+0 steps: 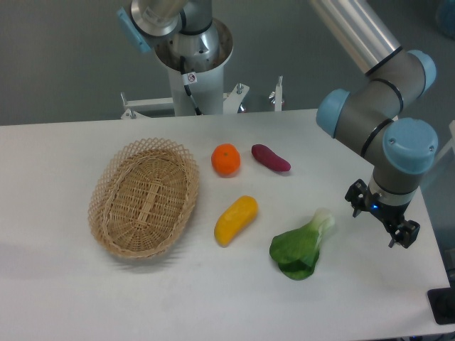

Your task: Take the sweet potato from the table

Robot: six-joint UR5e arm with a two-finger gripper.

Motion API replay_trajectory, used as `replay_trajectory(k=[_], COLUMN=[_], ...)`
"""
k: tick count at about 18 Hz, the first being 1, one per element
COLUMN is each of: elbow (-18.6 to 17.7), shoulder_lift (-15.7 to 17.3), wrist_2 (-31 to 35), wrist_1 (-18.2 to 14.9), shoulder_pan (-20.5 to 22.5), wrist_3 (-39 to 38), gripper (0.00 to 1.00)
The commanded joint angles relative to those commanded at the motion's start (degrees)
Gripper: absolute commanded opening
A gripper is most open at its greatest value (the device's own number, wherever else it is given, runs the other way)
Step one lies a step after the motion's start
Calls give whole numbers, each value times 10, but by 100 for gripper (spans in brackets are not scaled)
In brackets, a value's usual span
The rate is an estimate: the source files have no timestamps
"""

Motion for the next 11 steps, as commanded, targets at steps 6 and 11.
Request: replay_trajectory(k=[6,11], elbow=[0,-11], shoulder_lift=[1,3], wrist_2=[0,0], wrist_1=[1,0], shoulder_pan=[0,0], wrist_3=[0,-1], gripper=[100,100])
